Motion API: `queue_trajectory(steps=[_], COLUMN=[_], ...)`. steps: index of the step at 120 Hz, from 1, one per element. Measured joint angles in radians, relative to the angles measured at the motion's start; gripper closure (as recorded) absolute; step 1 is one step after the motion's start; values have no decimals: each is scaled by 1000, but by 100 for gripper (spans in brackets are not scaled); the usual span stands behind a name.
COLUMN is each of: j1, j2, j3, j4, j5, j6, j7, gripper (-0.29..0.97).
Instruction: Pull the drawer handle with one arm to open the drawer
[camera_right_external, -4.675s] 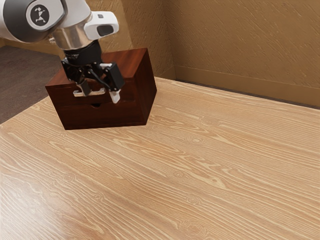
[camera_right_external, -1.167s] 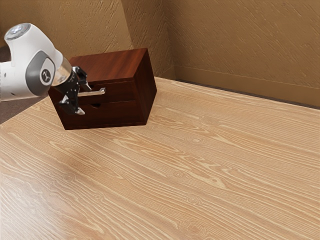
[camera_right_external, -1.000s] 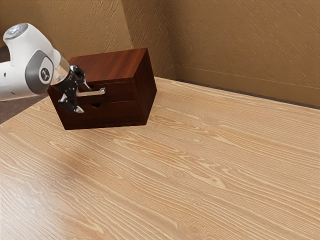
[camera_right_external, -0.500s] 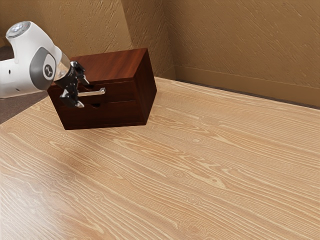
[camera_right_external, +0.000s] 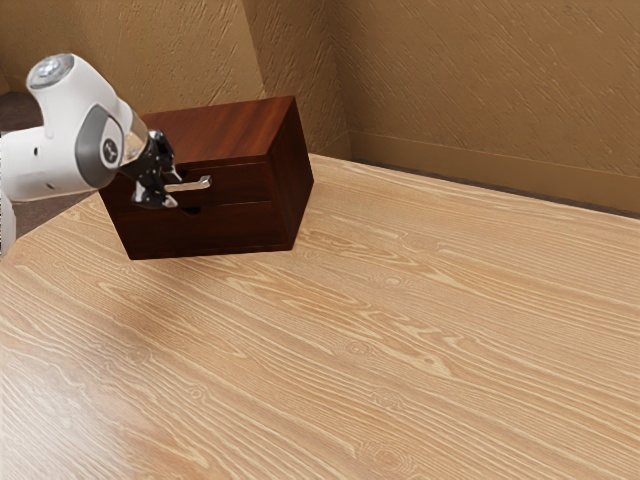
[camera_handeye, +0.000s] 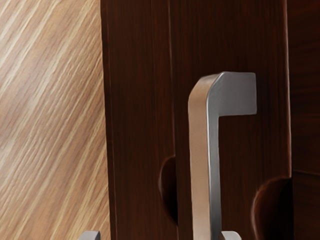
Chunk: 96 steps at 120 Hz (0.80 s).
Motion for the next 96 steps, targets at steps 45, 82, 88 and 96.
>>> queue_trajectory(steps=[45,82,88,96], j1=[13,9,8,7], j2=[46,41,40,38], j3=[-2,-1,-1,-1], j4=[37,32,26,16], j5=[-11,-15,-15,-13], j6=[13,14,14,19], j7=[3,4,4,4], gripper=[49,66,67,69])
